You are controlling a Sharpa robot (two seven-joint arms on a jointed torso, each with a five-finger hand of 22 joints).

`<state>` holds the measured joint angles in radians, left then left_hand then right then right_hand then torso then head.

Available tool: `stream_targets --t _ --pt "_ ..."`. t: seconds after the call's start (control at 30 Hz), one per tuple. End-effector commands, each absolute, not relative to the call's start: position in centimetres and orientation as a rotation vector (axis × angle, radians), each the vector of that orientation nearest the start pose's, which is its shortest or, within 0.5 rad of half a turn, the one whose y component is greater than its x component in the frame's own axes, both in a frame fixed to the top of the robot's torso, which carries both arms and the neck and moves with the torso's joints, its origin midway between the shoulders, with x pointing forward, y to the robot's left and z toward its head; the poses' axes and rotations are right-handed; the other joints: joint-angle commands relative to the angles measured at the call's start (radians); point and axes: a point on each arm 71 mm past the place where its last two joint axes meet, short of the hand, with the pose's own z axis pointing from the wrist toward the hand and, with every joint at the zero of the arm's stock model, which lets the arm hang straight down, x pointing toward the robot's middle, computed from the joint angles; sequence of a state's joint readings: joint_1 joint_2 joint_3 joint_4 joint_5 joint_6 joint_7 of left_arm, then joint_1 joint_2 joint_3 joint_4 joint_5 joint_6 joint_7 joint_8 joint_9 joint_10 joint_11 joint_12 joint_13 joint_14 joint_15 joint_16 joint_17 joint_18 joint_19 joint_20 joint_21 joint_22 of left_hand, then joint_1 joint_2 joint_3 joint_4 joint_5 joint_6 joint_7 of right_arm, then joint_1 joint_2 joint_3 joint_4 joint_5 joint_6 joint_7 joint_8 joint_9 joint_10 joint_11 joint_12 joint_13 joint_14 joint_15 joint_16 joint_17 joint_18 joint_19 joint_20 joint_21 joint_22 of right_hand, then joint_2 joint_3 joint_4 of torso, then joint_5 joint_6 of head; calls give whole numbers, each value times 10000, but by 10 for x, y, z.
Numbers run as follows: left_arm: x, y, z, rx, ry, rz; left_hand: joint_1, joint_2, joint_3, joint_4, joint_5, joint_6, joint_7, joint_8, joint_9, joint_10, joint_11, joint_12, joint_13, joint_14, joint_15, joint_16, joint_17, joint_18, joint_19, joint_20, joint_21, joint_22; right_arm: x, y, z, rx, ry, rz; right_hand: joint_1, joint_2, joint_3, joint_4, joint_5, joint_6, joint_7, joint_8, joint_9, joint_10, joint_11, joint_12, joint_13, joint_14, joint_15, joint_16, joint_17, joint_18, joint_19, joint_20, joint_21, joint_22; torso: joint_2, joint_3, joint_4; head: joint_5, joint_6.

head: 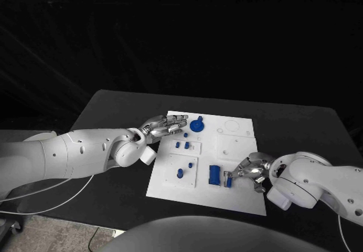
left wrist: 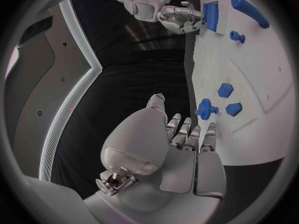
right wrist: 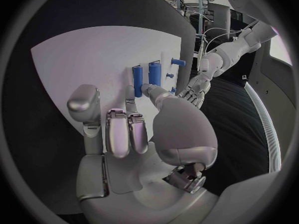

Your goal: Assemble the parts on the task board

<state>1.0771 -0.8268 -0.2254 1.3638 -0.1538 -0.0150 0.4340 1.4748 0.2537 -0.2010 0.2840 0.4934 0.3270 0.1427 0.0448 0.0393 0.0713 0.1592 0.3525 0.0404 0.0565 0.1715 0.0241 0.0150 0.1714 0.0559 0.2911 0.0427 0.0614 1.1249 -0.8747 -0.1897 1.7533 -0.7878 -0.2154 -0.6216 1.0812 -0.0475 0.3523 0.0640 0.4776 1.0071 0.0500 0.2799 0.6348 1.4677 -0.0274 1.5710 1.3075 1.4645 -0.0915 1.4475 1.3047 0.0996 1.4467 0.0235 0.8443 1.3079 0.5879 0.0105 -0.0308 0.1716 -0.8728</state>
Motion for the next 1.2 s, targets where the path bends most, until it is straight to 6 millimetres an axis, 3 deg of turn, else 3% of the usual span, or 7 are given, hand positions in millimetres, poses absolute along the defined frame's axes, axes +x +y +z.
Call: stream_targets --t 0.03,0.37,0.53,0.93,1.13,1.2 --pt "446 233 -305 -10346 18144 -15614 88 -42 33 4 46 12 39 40 13 6 53 58 16 19 44 66 14 96 71 -2 34 15 381 -180 -287 5644 24514 5031 -53 -18 -11 30 -56 -49 -11 6 4 1031 35 -2 2633 593 38 -42 5 170 -63 -22 -30 1068 -1 1 -1 6 2" --pt "445 232 -305 -10358 18191 -15616 86 -48 33 7 46 11 41 40 12 9 55 53 15 22 50 69 14 93 79 0 39 18 380 -179 -286 5119 24376 5009 -29 -43 -37 4 -231 -45 -9 15 23 1031 33 -2 2633 593 35 -49 -5 174 -68 -22 -50 1065 4 1 -2 17 2" --pt "445 232 -305 -10365 18223 -15616 86 -48 33 7 46 11 41 40 12 9 55 53 15 22 50 69 14 93 79 0 39 18 379 -177 -285 4781 24260 5010 -69 -61 -116 38 -631 -49 -6 18 41 1031 36 -2 2633 597 38 -50 -8 177 -73 -18 -79 1060 9 -1 -1 11 2" --pt "445 232 -306 -10387 18316 -15612 87 -48 36 7 48 20 44 42 13 11 58 48 15 27 55 73 15 90 83 1 42 18 379 -176 -284 4608 24147 5042 -564 -63 -588 524 -2183 -64 39 -1 63 1031 77 -2 2633 599 71 -63 -39 177 -65 9 -113 1056 2 -1 0 31 2" --pt "446 232 -306 -10399 18358 -15597 87 -48 36 7 48 20 44 42 13 11 58 48 15 27 55 73 15 90 83 1 42 18 379 -176 -284 4659 24101 5057 -783 -32 -784 756 -2441 -50 49 9 75 1031 86 -2 2633 601 79 -59 -38 177 -57 17 -112 1060 8 -4 -1 36 2" --pt "446 232 -307 -10405 18371 -15594 87 -48 36 7 48 20 44 42 13 11 58 48 15 27 55 73 15 90 83 1 42 18 380 -176 -284 4692 24059 5073 -862 -43 -911 841 -2260 -41 46 19 86 1031 85 -2 2633 602 77 -55 -33 178 -56 17 -118 1059 7 -2 -1 39 2"
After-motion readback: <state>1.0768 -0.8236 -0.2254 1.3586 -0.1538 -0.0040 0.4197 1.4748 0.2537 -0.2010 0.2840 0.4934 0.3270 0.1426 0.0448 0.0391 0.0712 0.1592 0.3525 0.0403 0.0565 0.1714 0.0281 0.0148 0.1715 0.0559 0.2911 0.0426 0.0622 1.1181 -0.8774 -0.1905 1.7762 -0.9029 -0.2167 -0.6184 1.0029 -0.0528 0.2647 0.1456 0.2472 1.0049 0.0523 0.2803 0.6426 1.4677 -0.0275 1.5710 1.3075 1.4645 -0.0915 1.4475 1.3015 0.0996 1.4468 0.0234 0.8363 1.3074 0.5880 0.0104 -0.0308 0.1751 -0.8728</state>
